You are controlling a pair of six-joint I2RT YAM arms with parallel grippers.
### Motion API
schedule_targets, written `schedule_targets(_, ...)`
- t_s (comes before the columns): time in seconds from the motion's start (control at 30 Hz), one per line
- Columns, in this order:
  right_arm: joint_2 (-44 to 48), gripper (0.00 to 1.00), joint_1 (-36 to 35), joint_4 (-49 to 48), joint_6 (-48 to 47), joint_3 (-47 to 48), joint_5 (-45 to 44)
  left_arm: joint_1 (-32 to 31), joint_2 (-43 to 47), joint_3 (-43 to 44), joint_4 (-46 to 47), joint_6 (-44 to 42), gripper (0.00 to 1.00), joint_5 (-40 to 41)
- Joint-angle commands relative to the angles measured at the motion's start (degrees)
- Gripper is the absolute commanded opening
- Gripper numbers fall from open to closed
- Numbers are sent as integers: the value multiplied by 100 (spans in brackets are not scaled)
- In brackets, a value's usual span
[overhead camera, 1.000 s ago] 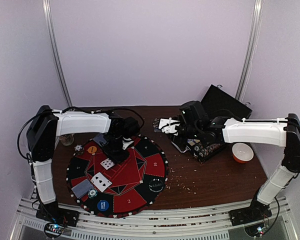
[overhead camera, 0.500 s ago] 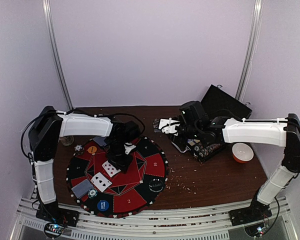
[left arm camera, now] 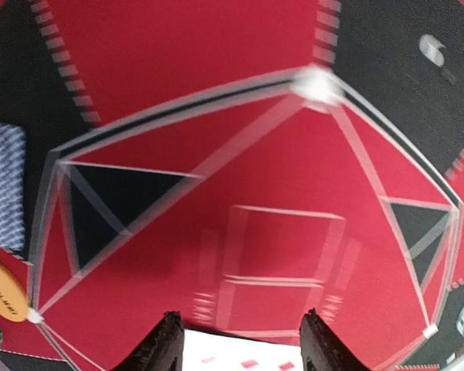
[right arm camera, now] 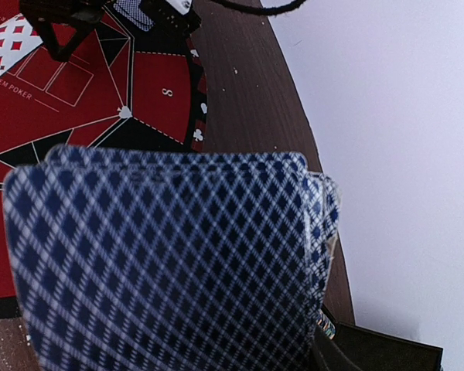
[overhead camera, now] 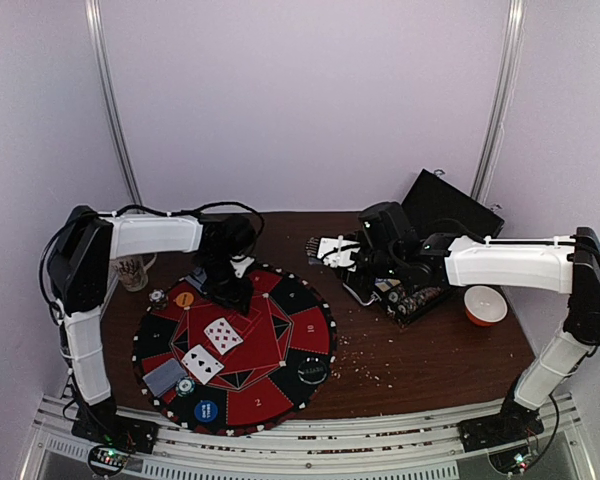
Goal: Distribute texas hold em gaming equipment
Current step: Adjust the poker card in the community card area.
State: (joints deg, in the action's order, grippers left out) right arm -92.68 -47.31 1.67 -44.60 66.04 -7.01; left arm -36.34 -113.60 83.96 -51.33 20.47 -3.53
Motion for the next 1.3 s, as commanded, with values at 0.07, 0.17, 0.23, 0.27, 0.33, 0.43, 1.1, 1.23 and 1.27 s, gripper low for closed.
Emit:
schedule_targets(0.07,216,43,15,-3,257,-45,-37,363,171,-583,834,295,54,347)
schedule_targets(0.17,225,43,10,11,258,-38,-46,364,167,-813,985,394,51,141)
schedule_targets(0.23,224,43,9,11,258,-39,-42,351,243,-1031,1072,480,48,76)
schedule_targets(0.27,224,43,13,9,259,-39,-34,352,287,-1172,1068,511,45,91)
schedule_targets(0.33,224,43,17,6,265,-43,-22,353,414,-1375,1038,572,41,194)
schedule_targets(0.43,224,43,16,-6,265,-47,-13,355,638,-1623,886,678,41,438)
schedule_targets(1.1,225,43,8,8,247,-83,19,375,1261,-1993,1079,1203,41,592)
schedule_targets(1.23,232,44,18,17,238,-75,32,504,1306,-1807,1090,1086,43,514)
schedule_targets(1.27,233,43,8,24,239,-74,32,574,1340,-1809,1095,1062,43,490)
